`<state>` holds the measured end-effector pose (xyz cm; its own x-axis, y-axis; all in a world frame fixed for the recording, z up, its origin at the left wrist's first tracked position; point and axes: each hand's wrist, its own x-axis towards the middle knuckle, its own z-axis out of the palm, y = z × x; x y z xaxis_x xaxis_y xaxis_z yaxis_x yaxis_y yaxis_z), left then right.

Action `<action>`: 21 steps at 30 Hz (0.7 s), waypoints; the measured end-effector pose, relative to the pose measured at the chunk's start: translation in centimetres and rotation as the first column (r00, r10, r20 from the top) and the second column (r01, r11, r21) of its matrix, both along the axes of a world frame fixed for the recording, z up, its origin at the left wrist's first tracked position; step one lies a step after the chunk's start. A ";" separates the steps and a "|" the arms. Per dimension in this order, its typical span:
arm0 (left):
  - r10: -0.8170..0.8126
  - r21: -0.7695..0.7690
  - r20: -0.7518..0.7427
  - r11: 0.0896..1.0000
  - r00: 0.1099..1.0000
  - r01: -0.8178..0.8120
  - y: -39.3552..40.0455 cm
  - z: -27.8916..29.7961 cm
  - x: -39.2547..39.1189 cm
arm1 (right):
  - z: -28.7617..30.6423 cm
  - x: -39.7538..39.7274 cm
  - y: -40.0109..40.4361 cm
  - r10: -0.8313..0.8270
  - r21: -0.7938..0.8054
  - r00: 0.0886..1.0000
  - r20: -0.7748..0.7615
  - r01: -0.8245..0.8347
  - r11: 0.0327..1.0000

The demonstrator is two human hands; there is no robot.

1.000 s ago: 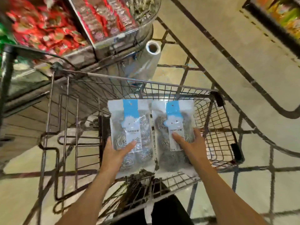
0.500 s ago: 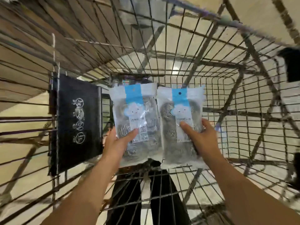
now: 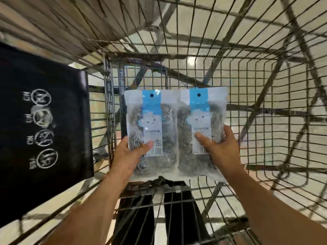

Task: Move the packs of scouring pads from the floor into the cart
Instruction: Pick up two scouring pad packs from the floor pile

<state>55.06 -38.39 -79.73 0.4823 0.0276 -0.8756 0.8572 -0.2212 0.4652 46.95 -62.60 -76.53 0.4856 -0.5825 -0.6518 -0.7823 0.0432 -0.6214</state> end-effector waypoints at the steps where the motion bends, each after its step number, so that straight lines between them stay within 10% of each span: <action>1: -0.021 0.062 0.016 0.998 1.000 0.020 -0.2 0.5 0.0 | 0.2 0.0 0.0 0.003 -0.006 1.000 -0.007 -0.003 1.000; 13: -0.526 0.604 0.057 0.695 0.849 0.390 -2.9 7.9 -0.5 | 5.2 2.7 2.3 0.201 -0.296 0.865 -0.460 -0.362 0.884; 21: -0.964 0.851 0.122 0.224 0.235 0.475 -1.6 21.7 4.1 | 19.1 7.1 4.0 0.656 -0.491 0.615 -0.437 -0.774 0.399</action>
<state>59.13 -40.01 -58.00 0.8691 -0.3343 -0.3647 -0.2978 -0.9421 0.1539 54.02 -58.56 -57.39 0.8464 -0.3311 -0.4172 -0.4226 -0.8942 -0.1477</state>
